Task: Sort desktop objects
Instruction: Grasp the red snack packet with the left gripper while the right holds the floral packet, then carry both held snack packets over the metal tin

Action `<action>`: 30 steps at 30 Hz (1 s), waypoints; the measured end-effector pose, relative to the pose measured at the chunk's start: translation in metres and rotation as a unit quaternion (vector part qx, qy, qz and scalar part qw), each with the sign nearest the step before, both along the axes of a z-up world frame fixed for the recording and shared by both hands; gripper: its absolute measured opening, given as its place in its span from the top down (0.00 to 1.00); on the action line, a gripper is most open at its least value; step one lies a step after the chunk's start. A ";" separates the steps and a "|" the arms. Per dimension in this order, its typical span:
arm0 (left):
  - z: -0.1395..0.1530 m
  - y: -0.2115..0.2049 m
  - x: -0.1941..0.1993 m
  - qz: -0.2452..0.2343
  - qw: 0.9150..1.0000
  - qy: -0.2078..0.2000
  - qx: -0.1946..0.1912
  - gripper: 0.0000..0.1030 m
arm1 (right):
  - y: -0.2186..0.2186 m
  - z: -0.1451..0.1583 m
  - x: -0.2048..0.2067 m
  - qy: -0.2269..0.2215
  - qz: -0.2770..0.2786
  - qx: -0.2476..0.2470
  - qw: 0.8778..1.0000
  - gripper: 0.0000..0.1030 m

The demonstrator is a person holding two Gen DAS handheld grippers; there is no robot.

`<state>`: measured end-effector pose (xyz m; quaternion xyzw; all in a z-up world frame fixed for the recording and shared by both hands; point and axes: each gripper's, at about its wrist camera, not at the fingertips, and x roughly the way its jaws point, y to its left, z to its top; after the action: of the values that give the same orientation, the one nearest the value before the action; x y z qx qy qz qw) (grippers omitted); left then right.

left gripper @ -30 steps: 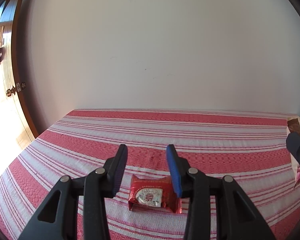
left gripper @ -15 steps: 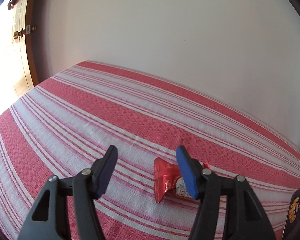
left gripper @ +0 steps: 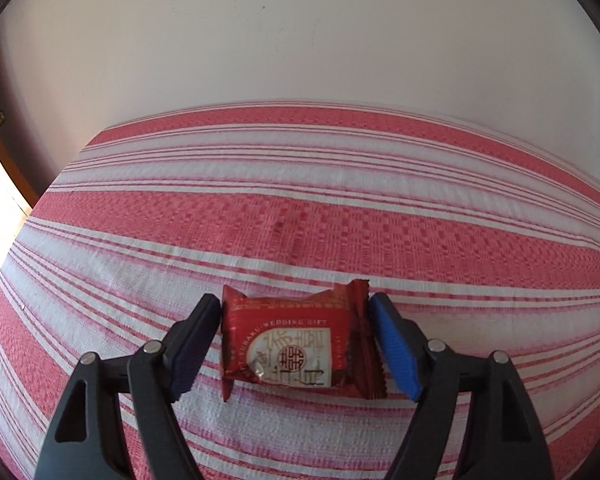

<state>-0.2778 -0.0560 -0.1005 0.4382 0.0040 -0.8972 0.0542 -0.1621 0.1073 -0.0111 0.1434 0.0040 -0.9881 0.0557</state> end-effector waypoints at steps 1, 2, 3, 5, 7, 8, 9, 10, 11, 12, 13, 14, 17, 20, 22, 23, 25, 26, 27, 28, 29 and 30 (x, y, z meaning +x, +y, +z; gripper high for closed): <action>0.000 0.000 0.000 -0.002 1.000 0.000 0.003 0.26 | 0.000 0.000 0.000 0.000 0.000 0.000 1.000 0.59; 0.001 0.000 0.000 -0.006 1.000 0.002 0.007 0.32 | 0.000 0.000 0.000 0.000 0.000 0.001 1.000 0.59; 0.002 0.001 0.001 -0.012 1.000 0.004 0.009 0.41 | 0.001 0.000 0.000 0.000 0.000 0.001 1.000 0.59; 0.003 0.004 0.003 -0.014 1.000 0.006 0.006 0.43 | 0.001 0.000 0.001 0.000 0.000 0.000 1.000 0.59; 0.003 0.002 0.003 -0.015 1.000 0.007 0.014 0.45 | 0.002 0.001 0.002 -0.001 0.000 0.000 1.000 0.59; 0.003 0.000 0.005 -0.014 1.000 0.008 0.019 0.46 | 0.002 0.002 0.003 -0.001 0.000 0.000 1.000 0.59; 0.004 -0.002 0.006 -0.014 1.000 0.011 0.025 0.46 | 0.003 0.001 0.002 0.000 0.000 0.000 1.000 0.59; 0.005 -0.005 0.007 -0.015 0.999 0.015 0.032 0.46 | 0.004 -0.002 -0.003 0.000 0.000 0.000 1.000 0.59; 0.006 -0.006 0.009 -0.016 0.999 0.021 0.037 0.46 | 0.004 -0.002 -0.003 0.000 0.001 0.000 1.000 0.59; 0.008 -0.007 0.011 -0.017 0.999 0.029 0.040 0.46 | 0.005 -0.003 -0.003 0.000 0.001 0.000 1.000 0.59; 0.011 -0.007 0.014 -0.017 0.998 0.039 0.041 0.46 | 0.005 -0.002 -0.002 0.001 0.000 0.000 1.000 0.59; 0.014 -0.006 0.018 -0.016 0.998 0.052 0.041 0.46 | 0.006 -0.002 -0.001 0.003 0.000 -0.001 1.000 0.59; 0.024 -0.014 0.030 -0.019 0.995 0.090 0.041 0.46 | 0.005 -0.001 0.002 0.005 -0.001 -0.002 1.000 0.59; 0.031 -0.009 0.040 -0.029 0.992 0.118 0.034 0.46 | 0.006 0.000 0.003 0.006 -0.002 -0.002 1.000 0.59; 0.034 -0.004 0.043 -0.037 0.991 0.128 0.023 0.46 | 0.007 0.001 0.004 0.007 -0.003 -0.002 1.000 0.59; 0.035 -0.003 0.045 -0.040 0.990 0.132 0.016 0.46 | 0.007 0.001 0.004 0.007 -0.003 -0.001 1.000 0.59; 0.037 0.001 0.046 -0.043 0.989 0.139 0.007 0.46 | 0.008 0.003 0.009 0.009 -0.004 -0.001 1.000 0.59; 0.039 0.004 0.046 -0.043 0.989 0.141 0.006 0.46 | 0.008 0.003 0.010 0.009 -0.005 0.000 1.000 0.59; 0.040 0.003 0.046 -0.043 0.989 0.143 0.006 0.46 | 0.009 0.004 0.011 0.010 -0.005 0.000 1.000 0.59; 0.040 0.004 0.047 -0.044 0.988 0.145 0.008 0.46 | 0.009 0.004 0.012 0.010 -0.006 0.001 1.000 0.59; 0.040 0.003 0.047 -0.045 0.988 0.146 0.008 0.46 | 0.009 0.004 0.012 0.010 -0.006 0.001 1.000 0.59; 0.041 0.003 0.047 -0.045 0.988 0.147 0.008 0.46 | 0.010 0.005 0.013 0.010 -0.007 0.001 1.000 0.59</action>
<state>-0.2304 -0.0530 -0.0597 0.3018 -0.0010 -0.9533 0.0092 -0.1489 0.1172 -0.0063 0.1340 0.0047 -0.9898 0.0484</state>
